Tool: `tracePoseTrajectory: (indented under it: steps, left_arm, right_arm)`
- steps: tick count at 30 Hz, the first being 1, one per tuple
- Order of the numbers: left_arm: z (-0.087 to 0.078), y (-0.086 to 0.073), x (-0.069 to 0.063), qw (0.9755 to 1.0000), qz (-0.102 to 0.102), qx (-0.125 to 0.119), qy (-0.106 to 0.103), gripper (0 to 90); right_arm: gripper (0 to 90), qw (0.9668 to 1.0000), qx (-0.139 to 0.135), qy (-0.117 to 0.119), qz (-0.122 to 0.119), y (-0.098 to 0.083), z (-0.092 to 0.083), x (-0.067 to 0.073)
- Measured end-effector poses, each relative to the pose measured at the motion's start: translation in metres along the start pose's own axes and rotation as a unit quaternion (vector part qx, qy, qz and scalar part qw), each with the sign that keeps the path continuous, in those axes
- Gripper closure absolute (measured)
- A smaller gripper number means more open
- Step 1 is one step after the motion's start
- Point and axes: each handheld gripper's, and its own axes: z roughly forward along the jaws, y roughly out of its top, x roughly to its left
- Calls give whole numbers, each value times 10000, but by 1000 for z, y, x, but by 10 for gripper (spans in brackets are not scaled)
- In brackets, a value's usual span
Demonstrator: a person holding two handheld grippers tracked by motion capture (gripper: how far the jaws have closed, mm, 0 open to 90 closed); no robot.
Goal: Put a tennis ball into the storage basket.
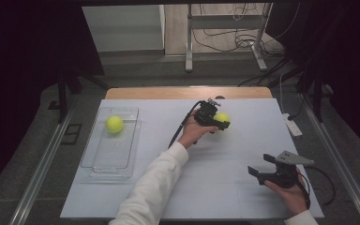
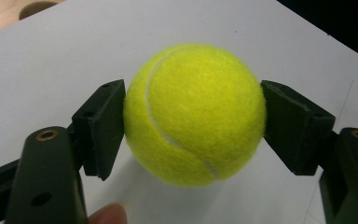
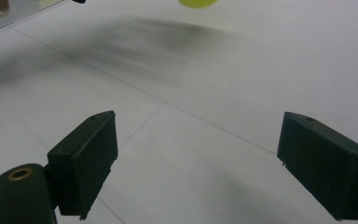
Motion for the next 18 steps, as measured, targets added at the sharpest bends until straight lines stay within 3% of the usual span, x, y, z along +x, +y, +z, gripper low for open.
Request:
tracePoseTrajectory:
  steps: [18]
  left_arm:
    - [-17, -2, -7, 9997, 48, -238, -80, 273]
  right_arm:
    - [127, 10000, -7, 3, 5, 0, 0, 0]
